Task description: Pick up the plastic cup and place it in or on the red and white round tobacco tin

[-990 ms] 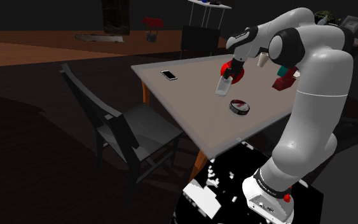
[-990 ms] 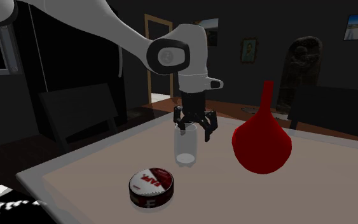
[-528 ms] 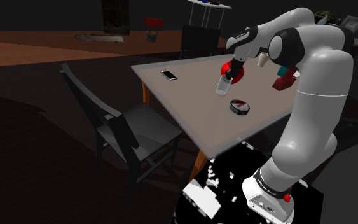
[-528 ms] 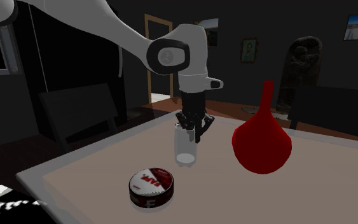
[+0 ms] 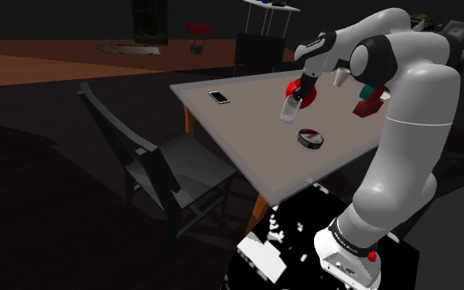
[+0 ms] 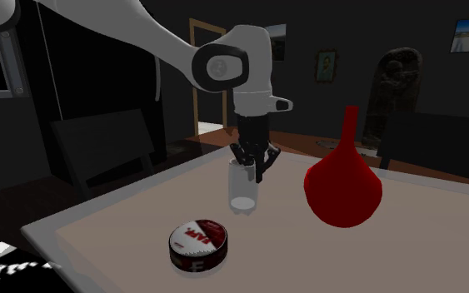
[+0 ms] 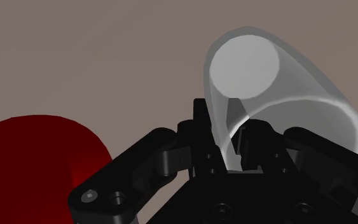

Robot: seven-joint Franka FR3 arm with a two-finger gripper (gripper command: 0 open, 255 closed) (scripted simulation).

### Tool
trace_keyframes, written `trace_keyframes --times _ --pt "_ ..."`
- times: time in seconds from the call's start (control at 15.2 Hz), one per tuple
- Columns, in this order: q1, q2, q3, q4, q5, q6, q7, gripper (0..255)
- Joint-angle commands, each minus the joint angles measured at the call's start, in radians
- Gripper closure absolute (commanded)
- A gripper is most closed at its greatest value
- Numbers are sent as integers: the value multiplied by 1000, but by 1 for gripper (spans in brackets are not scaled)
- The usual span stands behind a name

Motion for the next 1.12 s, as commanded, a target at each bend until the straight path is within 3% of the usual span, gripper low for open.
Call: trace_keyframes --times 0.0,1.06 --pt "1 -9 -3 13 -6 -20 4 255" --pt "6 -68 -23 151 -51 -209 37 255"
